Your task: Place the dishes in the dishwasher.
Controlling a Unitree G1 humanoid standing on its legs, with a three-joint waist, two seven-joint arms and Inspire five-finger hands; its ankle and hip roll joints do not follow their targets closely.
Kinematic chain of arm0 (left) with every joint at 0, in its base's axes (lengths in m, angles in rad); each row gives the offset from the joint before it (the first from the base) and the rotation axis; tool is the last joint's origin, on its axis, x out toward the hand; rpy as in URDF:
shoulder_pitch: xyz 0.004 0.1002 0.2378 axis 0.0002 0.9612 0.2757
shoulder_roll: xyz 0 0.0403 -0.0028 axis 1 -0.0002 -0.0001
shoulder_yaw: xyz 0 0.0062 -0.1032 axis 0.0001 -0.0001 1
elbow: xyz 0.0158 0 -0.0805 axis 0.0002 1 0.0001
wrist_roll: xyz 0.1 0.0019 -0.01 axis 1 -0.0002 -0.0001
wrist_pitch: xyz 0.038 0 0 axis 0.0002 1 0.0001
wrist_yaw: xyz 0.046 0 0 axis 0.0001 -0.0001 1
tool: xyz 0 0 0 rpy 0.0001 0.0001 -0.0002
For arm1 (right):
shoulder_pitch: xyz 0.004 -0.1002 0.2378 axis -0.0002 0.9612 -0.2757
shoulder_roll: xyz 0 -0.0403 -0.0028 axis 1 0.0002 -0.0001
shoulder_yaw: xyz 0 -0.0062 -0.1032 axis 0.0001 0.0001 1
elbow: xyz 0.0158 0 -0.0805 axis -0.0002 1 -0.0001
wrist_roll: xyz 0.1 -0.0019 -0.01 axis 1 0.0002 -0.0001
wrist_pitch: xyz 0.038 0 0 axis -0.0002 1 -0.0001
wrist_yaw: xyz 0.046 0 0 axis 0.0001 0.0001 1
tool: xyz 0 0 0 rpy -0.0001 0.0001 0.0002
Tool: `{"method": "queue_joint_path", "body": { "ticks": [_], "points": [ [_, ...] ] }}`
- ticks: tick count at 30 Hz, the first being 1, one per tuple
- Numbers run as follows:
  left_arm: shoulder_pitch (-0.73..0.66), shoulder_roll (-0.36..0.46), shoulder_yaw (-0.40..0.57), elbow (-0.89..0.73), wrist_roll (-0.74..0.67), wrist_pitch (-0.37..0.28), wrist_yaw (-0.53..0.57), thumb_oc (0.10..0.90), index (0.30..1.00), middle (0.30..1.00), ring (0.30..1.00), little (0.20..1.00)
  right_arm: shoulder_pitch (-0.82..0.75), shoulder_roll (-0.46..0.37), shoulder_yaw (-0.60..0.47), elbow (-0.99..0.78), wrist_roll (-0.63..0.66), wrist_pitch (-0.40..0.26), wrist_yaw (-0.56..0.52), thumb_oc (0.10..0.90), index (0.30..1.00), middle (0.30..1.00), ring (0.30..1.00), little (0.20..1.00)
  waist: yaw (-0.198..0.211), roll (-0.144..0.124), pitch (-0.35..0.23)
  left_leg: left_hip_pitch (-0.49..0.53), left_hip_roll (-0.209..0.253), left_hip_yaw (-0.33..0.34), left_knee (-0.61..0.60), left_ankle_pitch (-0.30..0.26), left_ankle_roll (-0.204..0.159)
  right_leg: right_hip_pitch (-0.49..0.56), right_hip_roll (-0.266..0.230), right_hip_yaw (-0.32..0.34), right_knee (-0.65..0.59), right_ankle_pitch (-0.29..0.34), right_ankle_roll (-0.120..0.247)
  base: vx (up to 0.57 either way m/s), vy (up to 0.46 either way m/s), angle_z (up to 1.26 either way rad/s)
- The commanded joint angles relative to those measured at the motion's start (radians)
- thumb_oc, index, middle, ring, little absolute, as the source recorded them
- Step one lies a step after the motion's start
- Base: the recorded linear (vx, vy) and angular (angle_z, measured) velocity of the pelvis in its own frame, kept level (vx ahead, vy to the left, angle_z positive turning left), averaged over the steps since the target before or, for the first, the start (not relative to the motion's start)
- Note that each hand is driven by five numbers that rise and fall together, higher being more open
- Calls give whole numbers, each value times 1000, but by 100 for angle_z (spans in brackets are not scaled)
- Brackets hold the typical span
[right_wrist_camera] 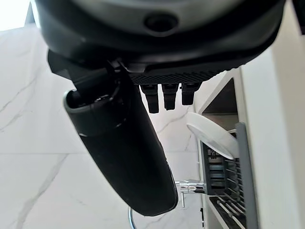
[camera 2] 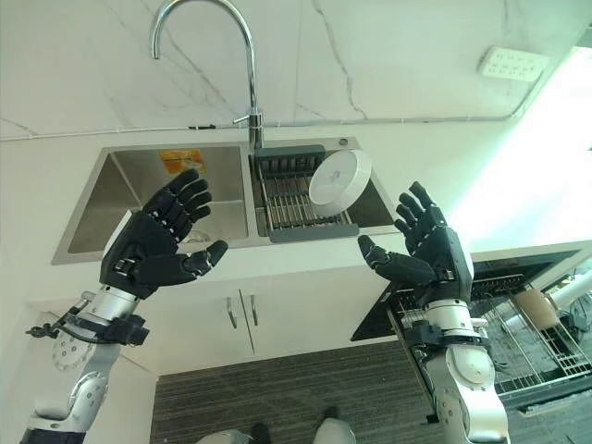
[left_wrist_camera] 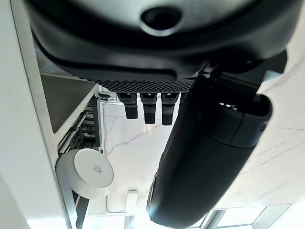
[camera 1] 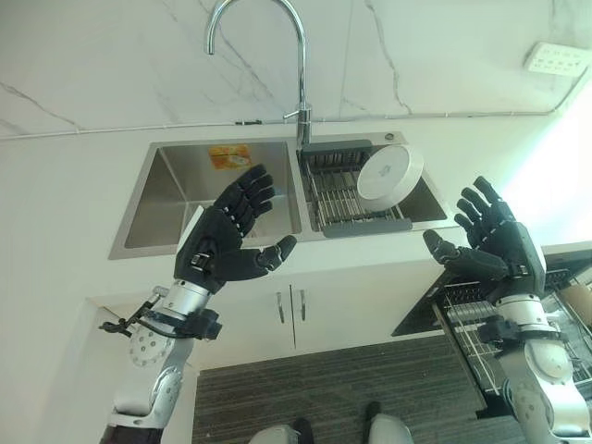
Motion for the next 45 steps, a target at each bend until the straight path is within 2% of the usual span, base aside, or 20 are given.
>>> {"method": "queue_joint_path", "body": {
  "ticks": [1, 6, 8, 10, 11, 13, 15, 18, 24, 27, 29, 32, 35, 37, 39, 40, 41, 42, 43, 45],
  "points": [
    [-74, 23, 13, -139, -42, -48, 6, 800, 900, 900, 900, 900, -149, -69, -27, -69, 25, -130, 13, 800, 900, 900, 900, 900, -7, 12, -70, 83, 181, -36, -19, -87, -139, 36, 48, -49, 13, -79, 23, 153, -379, -11],
    [-56, 1, 17, -134, -96, -75, 9, 800, 900, 900, 900, 900, -169, -77, -9, -56, 70, -115, 24, 800, 900, 900, 900, 900, 4, 2, -62, 99, 233, 18, -19, 21, -177, 63, 85, -63, 13, -111, -23, 124, -373, -5],
    [-38, -1, 26, -128, -133, -89, 5, 800, 900, 900, 900, 900, -155, -81, -11, -59, 76, -105, 37, 800, 900, 900, 900, 900, 2, -7, -60, 121, 225, 45, -19, 62, -179, 71, 81, -65, 13, -117, -34, 106, -233, 0],
    [-21, -13, 36, -121, -180, -96, -7, 800, 900, 900, 900, 900, -140, -85, -15, -50, 91, -97, 55, 800, 900, 900, 900, 900, 9, -14, -54, 125, 196, 62, -19, 88, -174, 82, 76, -67, 13, -122, -42, 82, -164, 3],
    [-17, -18, 39, -116, -191, -98, -11, 800, 900, 900, 900, 900, -141, -84, -15, -42, 101, -94, 63, 800, 900, 900, 900, 900, 12, -14, -50, 117, 183, 58, -19, 80, -170, 86, 77, -67, 13, -123, -42, 63, -79, 5],
    [-5, -35, 43, -104, -196, -109, -20, 800, 900, 900, 900, 900, -172, -72, 0, -16, 117, -86, 84, 800, 900, 900, 900, 900, 23, 7, -46, 90, 150, 34, -19, 13, -152, 89, 93, -70, 13, -126, -36, 57, -3, 13],
    [-8, -40, 40, -94, -198, -110, -16, 800, 900, 900, 900, 900, -194, -62, 16, -6, 116, -83, 84, 800, 900, 900, 900, 900, 25, 28, -51, 68, 150, 19, -19, -20, -153, 89, 109, -75, 13, -131, -34, 60, 45, 15],
    [-31, -43, 25, -75, -211, -110, -3, 800, 900, 900, 900, 900, -202, -53, 27, -4, 115, -82, 80, 800, 900, 900, 900, 900, 15, 49, -61, 30, 167, 10, -19, -32, -163, 89, 118, -92, 13, -142, -33, 66, 72, 13],
    [-37, -52, 21, -73, -197, -127, -5, 800, 900, 900, 900, 900, -185, -49, 17, -6, 136, -68, 99, 800, 900, 900, 900, 900, 10, 52, -79, 13, 158, 0, -19, -35, -162, 102, 113, -112, 13, -158, -35, 95, 146, 21],
    [-40, -50, 27, -73, -194, -144, -16, 800, 900, 900, 900, 900, -183, -48, 14, -9, 132, -59, 102, 800, 900, 900, 900, 900, 9, 51, -84, 16, 141, -17, -19, -48, -151, 111, 106, -110, 13, -155, -30, 108, 244, 8],
    [-67, -42, 18, -61, -157, -159, -23, 800, 900, 900, 900, 900, -198, -40, 20, 0, 155, -66, 89, 800, 900, 900, 900, 900, 11, 46, -85, 34, 120, -35, -19, -67, -131, 133, 98, -113, 13, -149, -18, 171, 461, 9],
    [-88, -33, 14, -52, -145, -146, -21, 800, 900, 900, 900, 900, -213, -34, 12, 16, 153, -85, 43, 800, 900, 900, 900, 900, 12, 46, -80, 47, 106, -44, -19, -75, -111, 158, 95, -125, 13, -105, 0, 99, 280, 8],
    [-99, -24, 8, -45, -132, -143, -27, 800, 900, 900, 900, 900, -221, -25, -3, 23, 136, -105, 2, 800, 900, 900, 900, 900, 4, 56, -71, 54, 100, -58, -19, -73, -90, 186, 122, -142, 13, 1, 29, 74, 209, 11],
    [-107, -17, 8, -40, -105, -151, -26, 800, 900, 900, 900, 900, -222, -22, -22, 27, 138, -123, -24, 800, 900, 900, 900, 900, -3, 69, -55, 61, 102, -69, -19, -70, -79, 150, 115, -144, 161, 53, 40, 43, 223, 14],
    [-121, -15, 2, -34, -98, -151, -23, 800, 900, 900, 900, 900, -235, -16, -38, 43, 120, -132, -51, 800, 900, 900, 900, 900, -6, 58, -48, 65, 90, -70, -19, -78, -75, 101, 101, -116, 195, 76, 42, 28, 76, -5],
    [-126, -11, 2, -34, -102, -149, -22, 800, 900, 900, 900, 900, -242, -17, -42, 50, 119, -136, -63, 800, 900, 900, 900, 900, -5, 52, -49, 67, 88, -69, -19, -80, -79, 100, 97, -115, 130, 71, 38, 37, -109, -12],
    [-149, 4, -6, -33, -110, -146, -12, 800, 900, 900, 900, 900, -251, -30, -59, 66, 131, -156, -81, 800, 900, 900, 900, 900, -1, 35, -46, 73, 85, -62, -19, -90, -91, 96, 78, -118, 13, 12, 28, 48, -179, -22],
    [-151, 14, -10, -31, -106, -152, 0, 800, 900, 900, 900, 900, -244, -36, -64, 65, 147, -169, -87, 800, 900, 900, 900, 900, -3, 22, -46, 77, 77, -59, -19, -97, -85, 94, 72, -106, 13, 39, 37, 61, -246, 2],
    [-150, 8, -20, -49, -96, -145, 26, 800, 900, 900, 900, 900, -258, -50, -61, 66, 175, -168, -113, 800, 900, 900, 900, 900, -4, 16, -41, 86, 78, -58, -19, -102, -87, 85, 69, -87, 13, 12, 38, 94, -229, -6],
    [-172, -1, -56, -38, -77, -138, 52, 800, 900, 900, 900, 900, -326, -70, -34, 115, 177, -151, -145, 800, 900, 900, 900, 900, 21, 7, -64, 88, 79, -43, -19, -106, -92, 98, 66, -90, 13, -74, 18, 124, -223, -2]
  ]
}}
